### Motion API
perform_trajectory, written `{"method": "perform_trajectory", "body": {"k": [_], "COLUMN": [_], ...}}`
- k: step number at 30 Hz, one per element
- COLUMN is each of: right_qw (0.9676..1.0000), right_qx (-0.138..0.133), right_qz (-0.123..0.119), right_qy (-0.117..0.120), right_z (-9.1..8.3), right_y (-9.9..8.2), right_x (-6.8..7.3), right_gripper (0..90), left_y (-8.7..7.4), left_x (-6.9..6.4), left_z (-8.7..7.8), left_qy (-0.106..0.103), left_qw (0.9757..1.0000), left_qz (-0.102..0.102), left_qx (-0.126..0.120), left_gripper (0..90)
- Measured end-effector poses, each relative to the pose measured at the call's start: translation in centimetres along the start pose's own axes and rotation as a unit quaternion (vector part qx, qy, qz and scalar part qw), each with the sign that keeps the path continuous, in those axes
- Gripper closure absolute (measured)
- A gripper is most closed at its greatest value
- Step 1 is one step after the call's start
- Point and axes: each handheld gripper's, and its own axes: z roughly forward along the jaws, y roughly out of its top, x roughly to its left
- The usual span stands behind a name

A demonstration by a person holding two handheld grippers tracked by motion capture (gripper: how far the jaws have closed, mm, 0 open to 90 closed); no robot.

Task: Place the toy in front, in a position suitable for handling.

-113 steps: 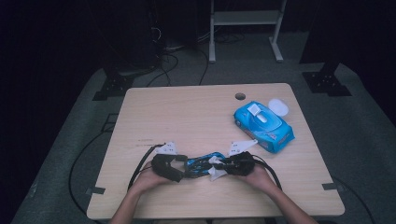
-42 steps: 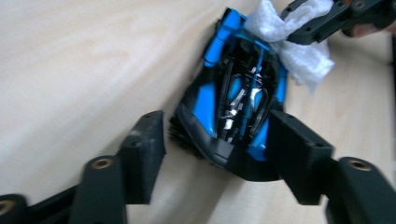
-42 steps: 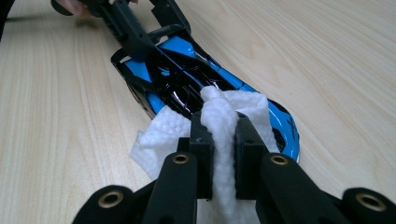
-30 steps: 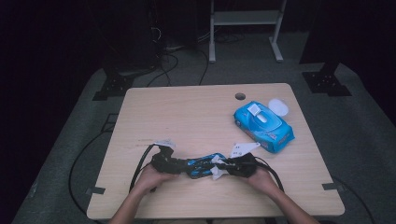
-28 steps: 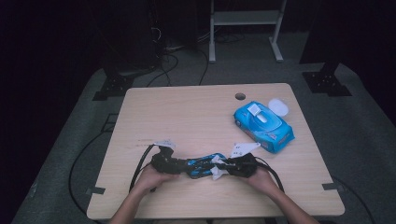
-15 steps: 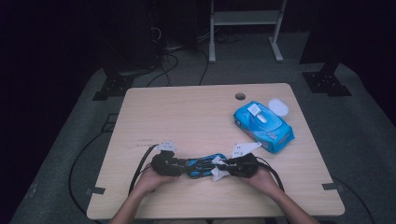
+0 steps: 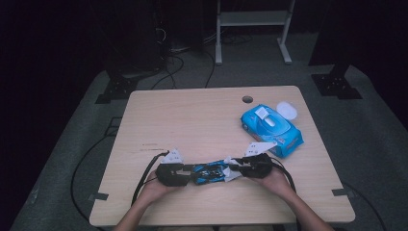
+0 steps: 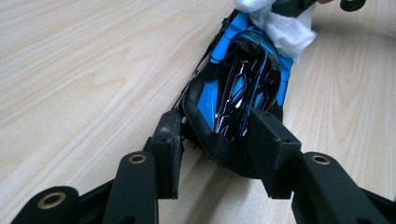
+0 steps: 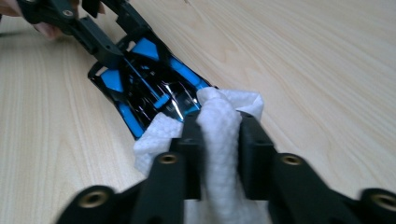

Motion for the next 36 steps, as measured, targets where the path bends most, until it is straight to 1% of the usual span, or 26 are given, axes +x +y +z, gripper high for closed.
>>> {"method": "perform_trajectory", "body": {"k": [1, 4, 5, 6, 7, 8, 10, 11, 12, 13, 14, 17, 19, 20, 21, 24, 25, 26, 27, 29, 30, 31, 32, 33, 34, 36], "right_qw": [1.0000, 1.0000, 0.9997, 0.9997, 0.9990, 0.9990, 0.9980, 0.9961, 0.9961, 0.9933, 0.9933, 0.9882, 0.9825, 0.9790, 0.9784, 0.9789, 0.9810, 0.9810, 0.9833, 0.9867, 0.9867, 0.9886, 0.9886, 0.9906, 0.9906, 0.9926], "right_qx": [-0.003, 0.003, 0.008, 0.008, 0.017, 0.017, 0.023, 0.036, 0.036, 0.041, 0.041, 0.043, 0.047, 0.053, 0.055, 0.053, 0.047, 0.047, 0.041, 0.040, 0.040, 0.036, 0.036, 0.032, 0.032, 0.026], "right_qz": [0.003, 0.009, 0.020, 0.020, 0.035, 0.035, 0.045, 0.057, 0.057, 0.070, 0.070, 0.092, 0.105, 0.109, 0.107, 0.102, 0.087, 0.087, 0.067, 0.044, 0.044, 0.026, 0.026, 0.008, 0.008, -0.011], "right_qy": [0.000, -0.002, 0.008, 0.008, 0.022, 0.022, 0.038, 0.057, 0.057, 0.082, 0.082, 0.115, 0.146, 0.164, 0.168, 0.169, 0.167, 0.167, 0.164, 0.151, 0.151, 0.144, 0.144, 0.133, 0.133, 0.118], "right_z": [0.0, 0.1, 0.2, 0.2, 0.5, 0.5, 0.8, 1.4, 1.4, 1.9, 1.9, 2.4, 2.9, 3.3, 3.5, 3.4, 3.3, 3.3, 3.0, 2.7, 2.7, 2.5, 2.5, 2.4, 2.4, 2.3], "right_y": [-0.1, -0.1, 0.0, 0.0, 0.0, 0.0, 0.1, 0.1, 0.1, 0.0, 0.0, -0.1, -0.2, -0.2, -0.1, -0.1, -0.1, -0.1, 0.0, 0.2, 0.2, 0.4, 0.4, 0.6, 0.6, 1.0], "right_x": [-0.2, -0.5, -1.0, -1.0, -1.5, -1.5, -2.0, -2.4, -2.4, -2.8, -2.8, -3.5, -3.8, -3.7, -3.6, -3.6, -3.4, -3.4, -3.1, -2.7, -2.7, -2.5, -2.5, -2.4, -2.4, -2.2], "right_gripper": [63.4, 57.5, 52.1, 52.1, 46.4, 46.4, 42.4, 39.3, 39.3, 38.2, 38.2, 38.2, 37.6, 36.3, 36.7, 37.6, 39.8, 39.8, 42.5, 43.3, 43.3, 44.5, 44.5, 45.4, 45.4, 46.5], "left_y": [-0.1, -0.2, -0.2, -0.1, -0.2, -0.2, -0.2, -0.2, -0.2, -0.3, -0.3, -0.4, -0.4, -0.4, -0.4, -0.4, -0.3, -0.3, 0.0, 0.1, 0.1, 0.2, 0.2, 0.2, 0.2, 0.3], "left_x": [-0.1, -0.3, -0.4, -0.4, -0.6, -0.6, -0.7, -0.8, -0.8, -0.8, -0.8, -0.8, -1.0, -1.0, -1.0, -0.9, -0.8, -0.6, 0.0, 0.2, 0.5, 0.8, 0.8, 0.9, 0.9, 0.9], "left_z": [0.0, -0.1, -0.1, -0.1, -0.1, -0.1, -0.1, -0.2, -0.2, -0.2, -0.2, -0.2, -0.2, -0.2, -0.3, -0.3, -0.2, -0.1, 0.3, 0.5, 0.6, 0.9, 0.9, 1.0, 1.0, 1.0], "left_qy": [0.002, 0.007, 0.008, 0.011, 0.013, 0.013, 0.014, 0.017, 0.017, 0.019, 0.019, 0.018, 0.020, 0.022, 0.022, 0.019, 0.014, 0.009, -0.006, -0.011, -0.020, -0.037, -0.037, -0.047, -0.047, -0.050], "left_qw": [1.0000, 0.9999, 0.9999, 0.9998, 0.9996, 0.9996, 0.9995, 0.9992, 0.9992, 0.9991, 0.9991, 0.9988, 0.9980, 0.9980, 0.9979, 0.9983, 0.9989, 0.9993, 0.9999, 0.9999, 0.9997, 0.9991, 0.9991, 0.9988, 0.9988, 0.9987], "left_qz": [0.003, 0.010, 0.013, 0.018, 0.023, 0.023, 0.027, 0.035, 0.035, 0.036, 0.036, 0.043, 0.057, 0.057, 0.058, 0.053, 0.044, 0.036, 0.010, 0.003, 0.000, -0.010, -0.010, 0.002, 0.002, 0.008], "left_qx": [-0.003, -0.006, -0.006, -0.006, -0.008, -0.008, -0.010, -0.010, -0.010, -0.011, -0.011, -0.017, -0.017, -0.016, -0.016, -0.013, -0.010, -0.007, 0.006, 0.010, 0.014, 0.016, 0.016, 0.010, 0.010, 0.004], "left_gripper": [56.3, 56.3, 56.2, 56.2, 56.2, 56.2, 56.2, 56.2, 56.2, 56.1, 56.1, 56.0, 55.8, 55.5, 55.4, 53.1, 45.1, 45.1, 36.8, 30.0, 30.0, 30.4, 33.0, 34.6, 35.4, 38.8]}}
